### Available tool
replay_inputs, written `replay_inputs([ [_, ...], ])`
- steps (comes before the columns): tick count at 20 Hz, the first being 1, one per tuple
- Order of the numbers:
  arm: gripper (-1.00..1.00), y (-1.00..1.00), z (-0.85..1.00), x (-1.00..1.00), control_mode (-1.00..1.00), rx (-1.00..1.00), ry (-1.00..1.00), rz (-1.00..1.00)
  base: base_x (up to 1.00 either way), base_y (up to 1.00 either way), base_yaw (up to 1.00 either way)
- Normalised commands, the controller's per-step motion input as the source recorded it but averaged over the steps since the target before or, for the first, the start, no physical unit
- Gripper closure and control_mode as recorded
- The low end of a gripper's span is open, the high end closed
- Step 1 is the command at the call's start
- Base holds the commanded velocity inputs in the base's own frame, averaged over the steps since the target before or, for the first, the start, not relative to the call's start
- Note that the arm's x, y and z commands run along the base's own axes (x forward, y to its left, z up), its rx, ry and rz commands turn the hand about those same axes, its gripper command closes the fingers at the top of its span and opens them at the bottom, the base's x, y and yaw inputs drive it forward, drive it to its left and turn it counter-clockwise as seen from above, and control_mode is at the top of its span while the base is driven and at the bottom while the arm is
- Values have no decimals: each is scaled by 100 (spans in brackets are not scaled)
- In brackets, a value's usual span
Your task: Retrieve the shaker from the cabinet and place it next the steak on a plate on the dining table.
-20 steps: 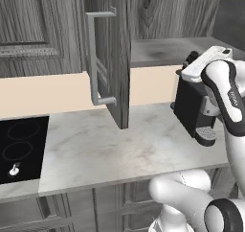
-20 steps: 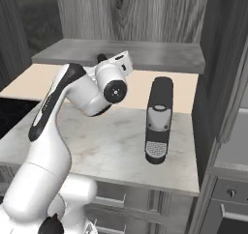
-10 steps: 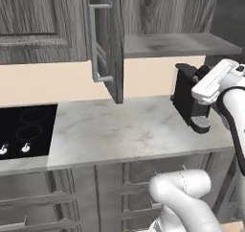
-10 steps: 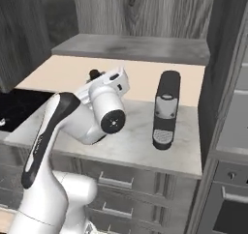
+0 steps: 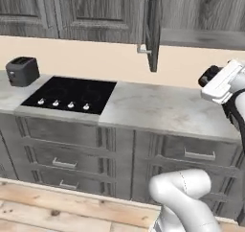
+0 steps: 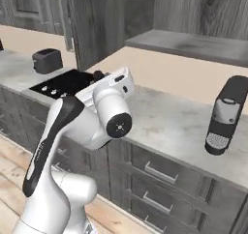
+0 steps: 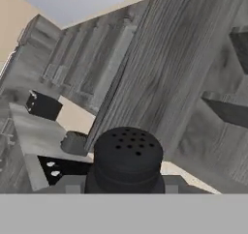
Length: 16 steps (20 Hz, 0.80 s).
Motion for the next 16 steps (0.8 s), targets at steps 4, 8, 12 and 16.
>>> replay_inputs([
  [4, 100, 0, 0, 0, 100, 0, 0, 0, -45, 29, 77],
  [8, 100, 0, 0, 0, 100, 0, 0, 0, -38, 36, 80],
  [12, 100, 0, 0, 0, 100, 0, 0, 0, -34, 51, 76],
  [16, 100, 0, 0, 0, 100, 0, 0, 0, -18, 63, 69],
])
